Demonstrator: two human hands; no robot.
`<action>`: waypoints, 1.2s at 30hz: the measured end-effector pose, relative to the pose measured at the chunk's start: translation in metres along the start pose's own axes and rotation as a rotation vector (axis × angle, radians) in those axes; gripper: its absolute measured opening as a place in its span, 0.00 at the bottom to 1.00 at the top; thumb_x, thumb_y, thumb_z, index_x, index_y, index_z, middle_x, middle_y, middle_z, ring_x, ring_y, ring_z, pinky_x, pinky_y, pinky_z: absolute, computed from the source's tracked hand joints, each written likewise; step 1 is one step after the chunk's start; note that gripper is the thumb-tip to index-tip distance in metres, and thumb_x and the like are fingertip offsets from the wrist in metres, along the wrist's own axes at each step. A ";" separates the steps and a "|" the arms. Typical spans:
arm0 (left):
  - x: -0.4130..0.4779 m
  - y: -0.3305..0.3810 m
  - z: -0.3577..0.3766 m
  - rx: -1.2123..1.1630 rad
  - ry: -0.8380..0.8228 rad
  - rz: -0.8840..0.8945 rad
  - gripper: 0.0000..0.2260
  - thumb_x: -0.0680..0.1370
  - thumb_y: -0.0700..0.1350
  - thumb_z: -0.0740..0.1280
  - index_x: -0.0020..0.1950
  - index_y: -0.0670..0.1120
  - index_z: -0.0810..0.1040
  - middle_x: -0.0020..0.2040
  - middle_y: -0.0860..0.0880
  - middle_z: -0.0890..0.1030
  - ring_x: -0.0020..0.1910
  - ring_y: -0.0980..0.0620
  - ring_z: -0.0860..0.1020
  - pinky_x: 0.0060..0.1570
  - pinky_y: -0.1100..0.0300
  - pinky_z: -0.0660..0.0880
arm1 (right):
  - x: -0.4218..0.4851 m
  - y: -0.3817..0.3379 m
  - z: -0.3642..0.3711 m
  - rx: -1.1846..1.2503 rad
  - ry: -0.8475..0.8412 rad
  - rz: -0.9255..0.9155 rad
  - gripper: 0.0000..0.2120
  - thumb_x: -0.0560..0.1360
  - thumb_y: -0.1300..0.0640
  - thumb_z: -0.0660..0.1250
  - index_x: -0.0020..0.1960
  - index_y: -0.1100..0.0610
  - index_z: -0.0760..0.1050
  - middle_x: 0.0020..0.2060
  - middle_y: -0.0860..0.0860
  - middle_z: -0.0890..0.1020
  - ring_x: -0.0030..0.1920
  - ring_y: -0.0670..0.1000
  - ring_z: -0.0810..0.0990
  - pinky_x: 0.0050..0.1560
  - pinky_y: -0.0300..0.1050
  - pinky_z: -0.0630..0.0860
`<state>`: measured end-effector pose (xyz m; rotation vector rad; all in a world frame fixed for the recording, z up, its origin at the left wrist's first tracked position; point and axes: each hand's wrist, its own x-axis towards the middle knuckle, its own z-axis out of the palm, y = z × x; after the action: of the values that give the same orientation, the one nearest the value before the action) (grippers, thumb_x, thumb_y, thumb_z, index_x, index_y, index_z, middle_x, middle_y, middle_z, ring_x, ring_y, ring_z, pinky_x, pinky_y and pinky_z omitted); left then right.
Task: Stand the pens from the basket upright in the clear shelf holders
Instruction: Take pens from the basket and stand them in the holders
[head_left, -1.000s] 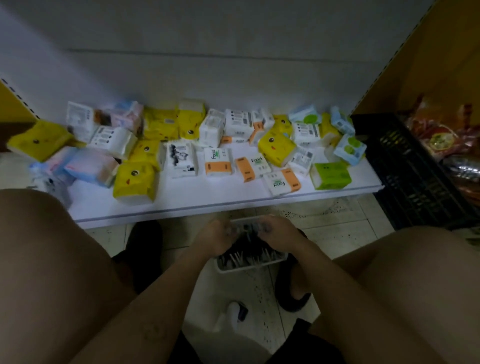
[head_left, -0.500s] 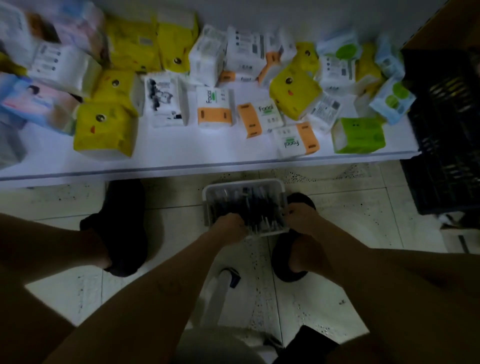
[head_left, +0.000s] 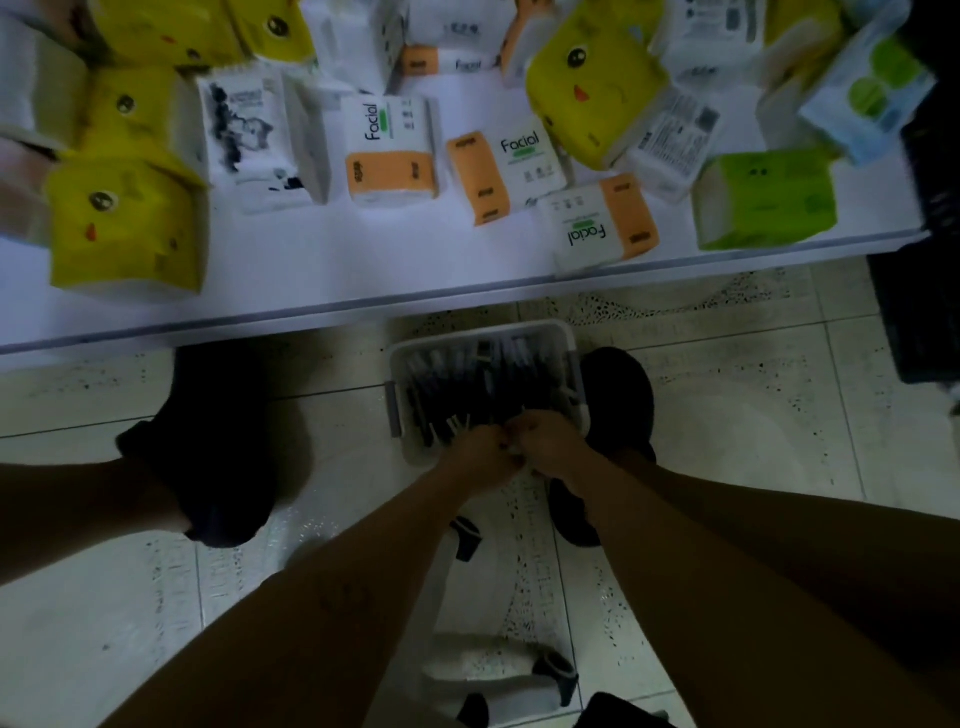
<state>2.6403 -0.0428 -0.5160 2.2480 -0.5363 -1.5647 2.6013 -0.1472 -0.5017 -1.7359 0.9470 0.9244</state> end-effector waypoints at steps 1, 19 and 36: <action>0.000 -0.004 -0.001 -0.048 0.039 -0.020 0.14 0.80 0.45 0.62 0.61 0.40 0.78 0.58 0.44 0.80 0.58 0.47 0.77 0.54 0.58 0.74 | 0.003 0.001 0.003 0.005 -0.007 -0.001 0.13 0.80 0.64 0.61 0.62 0.64 0.76 0.55 0.58 0.79 0.42 0.52 0.76 0.36 0.38 0.74; -0.082 -0.055 -0.035 -0.596 0.329 -0.246 0.09 0.82 0.46 0.60 0.60 0.44 0.69 0.42 0.42 0.84 0.33 0.52 0.79 0.29 0.65 0.71 | -0.011 -0.020 0.002 -0.090 0.115 -0.098 0.10 0.74 0.54 0.71 0.42 0.61 0.79 0.40 0.59 0.80 0.41 0.55 0.79 0.40 0.44 0.76; -0.164 -0.013 -0.064 -0.809 0.299 0.060 0.13 0.76 0.28 0.56 0.50 0.38 0.78 0.37 0.42 0.79 0.27 0.53 0.77 0.26 0.63 0.73 | -0.121 -0.083 0.008 0.101 0.292 -0.279 0.10 0.81 0.58 0.55 0.44 0.60 0.72 0.36 0.55 0.74 0.32 0.50 0.70 0.34 0.43 0.66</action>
<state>2.6499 0.0539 -0.3686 1.7464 0.1125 -1.0950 2.6229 -0.0928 -0.3665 -1.8879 0.8881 0.4438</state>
